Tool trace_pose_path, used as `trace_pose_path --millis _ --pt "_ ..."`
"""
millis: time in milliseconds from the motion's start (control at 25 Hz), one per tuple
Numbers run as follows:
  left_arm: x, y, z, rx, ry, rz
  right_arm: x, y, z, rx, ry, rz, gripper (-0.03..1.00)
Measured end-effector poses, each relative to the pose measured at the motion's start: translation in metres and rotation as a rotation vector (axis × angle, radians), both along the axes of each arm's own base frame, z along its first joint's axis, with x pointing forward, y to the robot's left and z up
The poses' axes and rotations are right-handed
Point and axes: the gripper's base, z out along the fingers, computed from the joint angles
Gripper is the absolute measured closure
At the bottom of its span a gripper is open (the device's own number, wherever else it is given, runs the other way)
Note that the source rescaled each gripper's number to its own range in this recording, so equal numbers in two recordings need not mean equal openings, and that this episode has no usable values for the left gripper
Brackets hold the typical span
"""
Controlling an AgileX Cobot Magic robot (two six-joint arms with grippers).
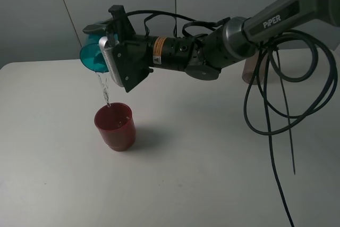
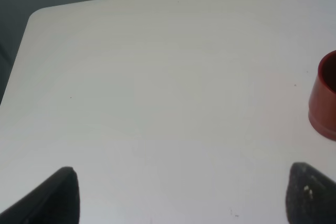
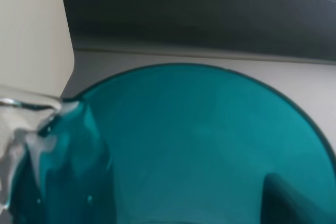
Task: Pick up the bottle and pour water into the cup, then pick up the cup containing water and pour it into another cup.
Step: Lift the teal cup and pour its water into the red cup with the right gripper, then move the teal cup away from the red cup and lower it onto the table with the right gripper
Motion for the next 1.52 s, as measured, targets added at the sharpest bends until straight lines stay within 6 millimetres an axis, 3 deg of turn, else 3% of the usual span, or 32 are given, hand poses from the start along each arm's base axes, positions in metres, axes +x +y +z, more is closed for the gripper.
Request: trace_pose_path --millis 480,1080,1320,1520 --pt "0.0 0.0 0.0 0.0 0.0 0.0 0.0011 -0.0003 0.0021 -0.03 -0.149 -0.004 0.91" --pt "0.0 0.0 0.0 0.0 0.0 0.0 -0.0004 0.0006 0.0063 0.008 -0.174 0.014 0.91" --pt "0.0 0.0 0.0 0.0 0.0 0.0 0.0017 -0.0003 0.0017 0.03 0.037 -0.02 0.91" --pt "0.0 0.0 0.0 0.0 0.0 0.0 0.0056 -0.0037 -0.0005 0.102 0.475 -0.128 0.91"
